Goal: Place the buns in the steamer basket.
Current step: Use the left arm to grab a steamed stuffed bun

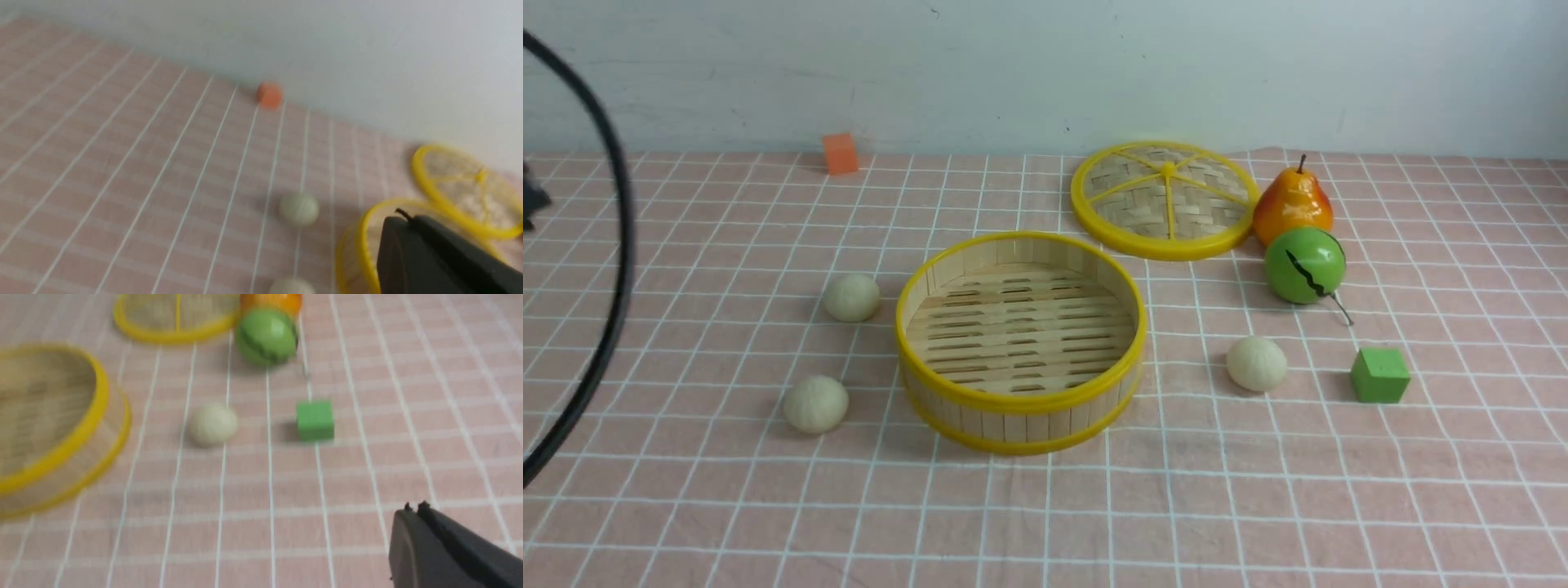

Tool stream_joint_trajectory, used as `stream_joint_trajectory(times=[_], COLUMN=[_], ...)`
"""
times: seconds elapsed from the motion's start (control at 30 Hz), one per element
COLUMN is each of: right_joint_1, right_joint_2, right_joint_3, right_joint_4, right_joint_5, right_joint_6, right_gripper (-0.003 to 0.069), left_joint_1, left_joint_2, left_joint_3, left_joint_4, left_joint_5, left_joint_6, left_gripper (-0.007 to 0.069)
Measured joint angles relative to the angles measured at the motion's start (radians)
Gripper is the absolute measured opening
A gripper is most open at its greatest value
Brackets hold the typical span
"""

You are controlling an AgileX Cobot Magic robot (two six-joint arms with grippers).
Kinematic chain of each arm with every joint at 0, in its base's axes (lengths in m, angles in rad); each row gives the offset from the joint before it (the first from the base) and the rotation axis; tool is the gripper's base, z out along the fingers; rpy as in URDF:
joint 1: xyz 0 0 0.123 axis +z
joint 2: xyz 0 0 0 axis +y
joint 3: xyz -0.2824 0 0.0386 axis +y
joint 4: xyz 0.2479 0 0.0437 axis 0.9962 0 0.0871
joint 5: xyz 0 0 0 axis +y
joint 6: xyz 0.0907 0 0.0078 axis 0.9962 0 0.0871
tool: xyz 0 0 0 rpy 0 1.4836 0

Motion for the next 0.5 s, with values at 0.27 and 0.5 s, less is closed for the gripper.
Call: stream_joint_trajectory(times=[0.27, 0.5], right_joint_1=[0.110, 0.112], right_joint_2=[0.314, 0.377], right_joint_3=[-0.112, -0.125], right_joint_4=[0.244, 0.428], right_joint_5=[0.016, 0.006], right_joint_6=[-0.353, -0.548], right_gripper=[-0.0003, -0.0003], left_joint_1=[-0.008, -0.096], left_joint_2=[0.412, 0.637], left_joint_3=[-0.215, -0.325], left_joint_4=[-0.324, -0.238], left_joint_5=[0.403, 0.434], left_joint_6=[0.379, 0.390], left_gripper=[-0.0013, 0.0079])
